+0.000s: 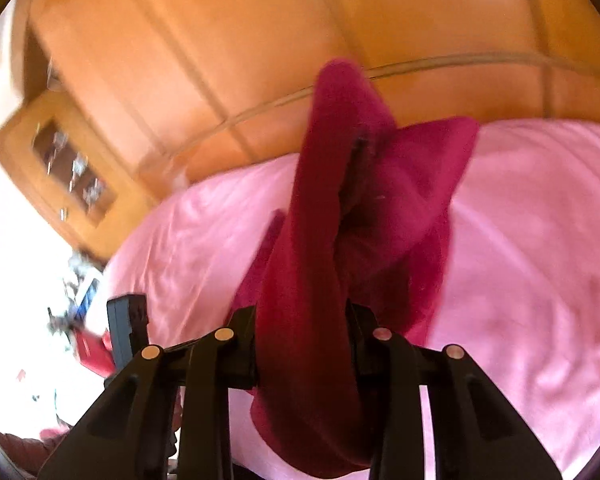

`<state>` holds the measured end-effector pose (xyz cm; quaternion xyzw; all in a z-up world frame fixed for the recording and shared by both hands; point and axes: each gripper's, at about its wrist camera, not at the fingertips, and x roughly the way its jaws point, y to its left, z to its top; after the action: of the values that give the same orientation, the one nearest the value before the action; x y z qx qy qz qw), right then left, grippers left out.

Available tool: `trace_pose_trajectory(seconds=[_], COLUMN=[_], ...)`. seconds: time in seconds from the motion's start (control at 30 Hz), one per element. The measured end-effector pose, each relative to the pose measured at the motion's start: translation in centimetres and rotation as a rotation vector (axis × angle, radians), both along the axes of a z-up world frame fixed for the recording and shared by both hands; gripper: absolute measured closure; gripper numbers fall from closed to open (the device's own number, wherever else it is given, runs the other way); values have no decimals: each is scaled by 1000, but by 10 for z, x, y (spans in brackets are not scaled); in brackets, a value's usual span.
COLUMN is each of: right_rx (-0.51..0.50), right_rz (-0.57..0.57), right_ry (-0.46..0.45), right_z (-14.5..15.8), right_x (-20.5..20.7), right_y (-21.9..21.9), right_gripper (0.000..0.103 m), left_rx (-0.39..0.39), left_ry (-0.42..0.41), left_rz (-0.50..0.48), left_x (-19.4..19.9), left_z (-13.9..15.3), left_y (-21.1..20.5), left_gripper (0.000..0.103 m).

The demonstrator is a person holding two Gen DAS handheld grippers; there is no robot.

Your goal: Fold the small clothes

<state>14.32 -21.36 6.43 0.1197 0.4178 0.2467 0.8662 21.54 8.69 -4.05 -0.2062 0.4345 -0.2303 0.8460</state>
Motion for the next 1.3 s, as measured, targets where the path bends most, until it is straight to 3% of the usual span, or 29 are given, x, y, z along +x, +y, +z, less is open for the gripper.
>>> trace_pose_trajectory(seconds=[0.23,0.3,0.37,0.47,0.57,0.7,0.77,0.8,0.9,0.97,1.1,1.17,1.2,1.3], right_rx=[-217,-189,-98,13,87,49,-17,-63,-180,-236,-203,-199,-191,-178], right_rz=[146,205,285,337,298,158,81,45,7,1,5,15,22,37], right_ry=[45,40,35,44,56,40,26,17,3,0,3,-13,-19,3], right_z=[-56,-63,-62,-57,-55,-60,-65,-70,-82,-92,-104,-105,-106,-112], right_x=[9,4,-7,-20,-33,-53,-60,-64,-67,-66,-63,-65,-68,-62], right_y=[107,113,110,94,59,12,-7,-12,-8,-2,0,5,8,13], right_gripper=[71,55,45,41,41,33,32,32,32,29,27,27,27,29], left_rx=[-168,-214,-267,-317,-353,-404,-445,-460,-406,-313,-166,-98,-71,-48], left_ry=[35,41,52,50,50,41,45,47,41,67,157,172,164,93], left_rz=[53,63,72,100,107,75,47,34,-28,-62,-103,-113,-116,-97], left_x=[-1,-4,-5,-5,-4,-7,-7,-5,-4,3,23,28,28,19], left_z=[4,6,7,11,17,33,39,44,57,62,49,45,46,54], left_y=[36,51,65,82,93,89,81,74,56,34,-1,-9,-11,-4], left_gripper=[79,79,73,70,70,69,41,39,37,34,34,60,80,89])
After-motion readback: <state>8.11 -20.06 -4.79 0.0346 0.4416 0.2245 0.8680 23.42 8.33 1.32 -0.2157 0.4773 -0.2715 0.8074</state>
